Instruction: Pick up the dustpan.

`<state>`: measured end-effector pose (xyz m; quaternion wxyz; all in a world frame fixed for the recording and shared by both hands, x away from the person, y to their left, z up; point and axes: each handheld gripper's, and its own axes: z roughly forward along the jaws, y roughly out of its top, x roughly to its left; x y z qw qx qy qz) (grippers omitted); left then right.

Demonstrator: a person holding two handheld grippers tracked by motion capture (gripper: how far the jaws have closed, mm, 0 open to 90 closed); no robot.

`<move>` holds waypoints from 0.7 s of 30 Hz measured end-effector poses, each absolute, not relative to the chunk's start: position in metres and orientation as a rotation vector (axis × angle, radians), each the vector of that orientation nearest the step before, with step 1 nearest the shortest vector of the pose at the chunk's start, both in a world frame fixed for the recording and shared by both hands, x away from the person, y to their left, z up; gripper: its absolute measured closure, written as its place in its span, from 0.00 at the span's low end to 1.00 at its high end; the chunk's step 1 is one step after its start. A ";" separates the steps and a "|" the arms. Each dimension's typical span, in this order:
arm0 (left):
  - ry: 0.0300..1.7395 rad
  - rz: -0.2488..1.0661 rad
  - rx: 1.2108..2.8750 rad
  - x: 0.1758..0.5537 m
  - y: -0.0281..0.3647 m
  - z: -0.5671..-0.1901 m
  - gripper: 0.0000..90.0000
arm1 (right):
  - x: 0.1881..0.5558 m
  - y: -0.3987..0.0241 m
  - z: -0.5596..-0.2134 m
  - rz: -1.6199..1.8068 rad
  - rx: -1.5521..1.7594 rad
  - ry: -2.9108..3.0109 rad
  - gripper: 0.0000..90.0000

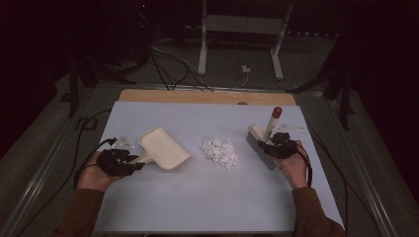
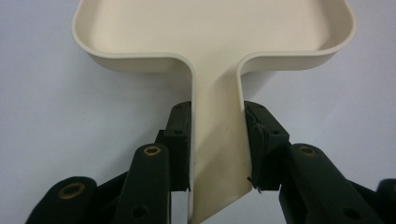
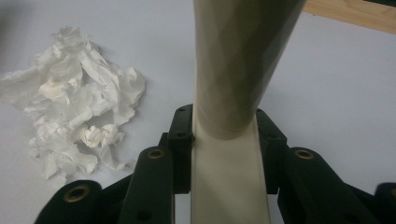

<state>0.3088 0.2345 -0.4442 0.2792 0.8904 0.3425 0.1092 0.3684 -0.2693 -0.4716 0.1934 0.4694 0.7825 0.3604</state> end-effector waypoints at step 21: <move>0.750 0.243 2.473 0.327 0.212 -0.442 0.74 | 0.368 -0.269 -0.472 1.011 1.308 2.196 0.74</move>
